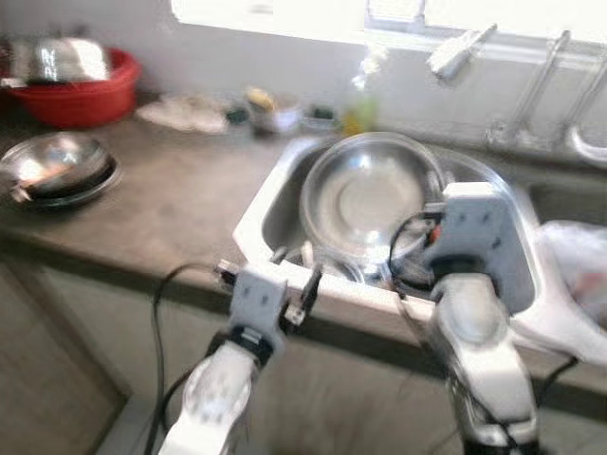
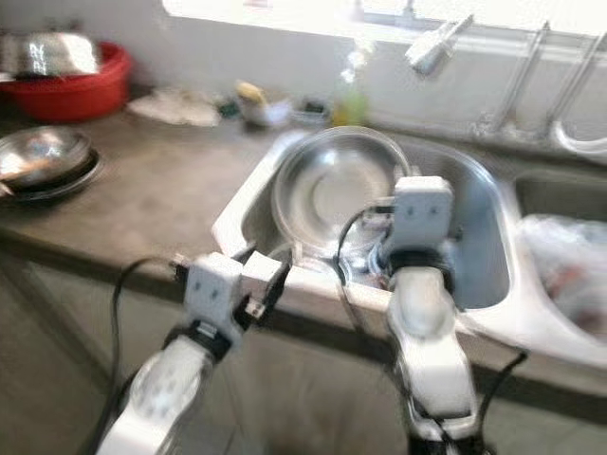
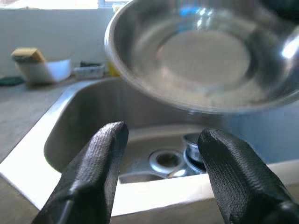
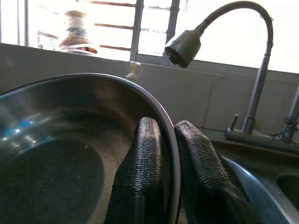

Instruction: Kitchen organization

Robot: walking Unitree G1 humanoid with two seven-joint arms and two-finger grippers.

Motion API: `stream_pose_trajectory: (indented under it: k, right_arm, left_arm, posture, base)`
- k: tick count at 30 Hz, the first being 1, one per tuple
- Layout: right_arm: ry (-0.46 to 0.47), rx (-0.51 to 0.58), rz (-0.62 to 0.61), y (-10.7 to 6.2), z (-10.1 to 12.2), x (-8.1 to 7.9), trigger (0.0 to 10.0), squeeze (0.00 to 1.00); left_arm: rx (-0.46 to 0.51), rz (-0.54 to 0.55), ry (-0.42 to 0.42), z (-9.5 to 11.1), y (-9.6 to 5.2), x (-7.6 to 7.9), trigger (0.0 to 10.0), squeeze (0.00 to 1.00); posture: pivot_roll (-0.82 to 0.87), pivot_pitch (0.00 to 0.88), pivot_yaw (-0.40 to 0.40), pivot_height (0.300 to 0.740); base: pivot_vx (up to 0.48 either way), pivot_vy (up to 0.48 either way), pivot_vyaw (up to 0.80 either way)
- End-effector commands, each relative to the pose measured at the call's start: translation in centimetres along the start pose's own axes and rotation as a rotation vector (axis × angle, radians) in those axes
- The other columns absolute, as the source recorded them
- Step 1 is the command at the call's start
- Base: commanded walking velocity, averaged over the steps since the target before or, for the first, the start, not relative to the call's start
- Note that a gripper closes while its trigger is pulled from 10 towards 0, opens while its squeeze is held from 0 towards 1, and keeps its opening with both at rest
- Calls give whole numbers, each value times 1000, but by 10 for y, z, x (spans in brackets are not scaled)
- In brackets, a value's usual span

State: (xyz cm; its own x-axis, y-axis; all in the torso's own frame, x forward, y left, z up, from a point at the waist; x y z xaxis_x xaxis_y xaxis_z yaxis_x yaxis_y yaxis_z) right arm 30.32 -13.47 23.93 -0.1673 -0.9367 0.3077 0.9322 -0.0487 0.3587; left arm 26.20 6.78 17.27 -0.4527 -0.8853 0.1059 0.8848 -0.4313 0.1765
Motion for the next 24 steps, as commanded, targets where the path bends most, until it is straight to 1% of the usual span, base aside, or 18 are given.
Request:
stream_pose_trajectory:
  k: [1,2,3,5,6,7,8,10,12,14,15,17,18,19,20,21,22,24]
  right_arm:
    - [14,-15,62,4,1,-8,0,0]
    - [14,-15,62,4,1,-8,0,0]
    - [11,-52,119,7,-5,-16,0,0]
    - [15,-67,132,8,-7,-18,0,0]
    - [2,-90,151,11,-11,-20,3412,0]
    - [-15,-101,145,18,-14,-17,10000,0]
    - [-15,-101,145,18,-14,-17,10000,0]
    - [-38,-141,134,33,-22,-12,10000,0]
    - [-42,-153,132,35,-24,-10,10000,0]
    - [-60,-185,128,41,-30,-6,10000,0]
    - [-77,-215,124,45,-34,-3,10000,0]
    - [-105,-292,83,59,-47,9,10000,0]
    - [-105,-292,83,59,-47,9,10000,0]
    - [-112,-313,68,62,-51,13,10000,0]
    - [-124,-374,57,68,-60,19,10000,0]
    - [-124,-374,57,68,-60,19,10000,0]
    - [-120,-396,44,74,-64,22,10000,0]
    - [-126,-424,40,76,-69,24,10000,0]
  left_arm:
    - [-3,7,-4,-1,0,1,10000,0]
    - [-3,7,-4,-1,0,1,10000,0]
    - [-3,12,-6,-1,0,1,10000,0]
    - [-4,13,-6,-1,-1,1,10000,0]
    - [-5,13,-8,-1,-1,1,10000,0]
    - [-8,13,-9,-2,-1,2,10000,0]
    - [-8,13,-9,-2,-1,2,10000,0]
    - [-11,12,-15,-2,-3,3,10000,0]
    - [-12,11,-17,-2,-3,4,10000,0]
    - [-13,8,-22,-2,-4,6,10000,0]
    - [-11,2,-27,-1,-5,8,10000,0]
    - [-19,-4,-35,0,-9,10,10000,0]
    - [-19,-4,-35,0,-9,10,10000,0]
    - [-22,-2,-36,0,-10,10,10000,0]
    - [-30,-7,-36,-1,-13,11,10000,0]
    - [-30,-7,-36,-1,-13,11,10000,0]
    - [-40,-13,-40,-1,-15,12,10000,0]
    - [-43,-16,-40,-1,-17,13,10000,0]
  posture:
    - [145,72,-43,740]
    - [145,72,-43,740]
    - [145,75,-45,740]
    - [147,78,-45,740]
    - [147,78,-45,740]
    - [148,88,-47,740]
    - [148,88,-47,740]
    - [148,101,-46,740]
    - [148,103,-44,740]
    - [149,112,-49,740]
    - [156,129,-47,740]
    - [156,149,-38,740]
    - [156,149,-38,740]
    - [156,149,-38,740]
    - [161,166,-34,740]
    - [161,166,-34,740]
    - [164,177,-33,740]
    - [167,185,-33,740]
  base:
    - [0,0,0]
    - [0,0,0]
    - [0,0,0]
    - [0,0,0]
    - [0,0,0]
    - [0,0,0]
    - [0,0,0]
    - [0,0,0]
    - [0,0,0]
    - [0,0,0]
    - [0,0,0]
    - [0,0,0]
    - [0,0,0]
    - [0,0,0]
    - [0,0,0]
    - [0,0,0]
    - [0,0,0]
    - [0,0,0]
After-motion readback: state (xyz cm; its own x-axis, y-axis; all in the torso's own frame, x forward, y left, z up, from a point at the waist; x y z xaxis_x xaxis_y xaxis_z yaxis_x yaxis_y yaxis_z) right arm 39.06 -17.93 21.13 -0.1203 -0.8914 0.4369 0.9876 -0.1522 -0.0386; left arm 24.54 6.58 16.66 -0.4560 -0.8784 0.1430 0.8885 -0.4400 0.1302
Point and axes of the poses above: a point about 5 cm out from each wrist's last joint towards the gripper, its own y axis pointing out of the wrist towards the gripper, its own z axis along the axis of the wrist's last joint, x = y × z, the point moved 2 cm from there along y, pointing out of the wrist towards the gripper, and after that the axes turned 14 degrees about -y, right-handed, at the moved point
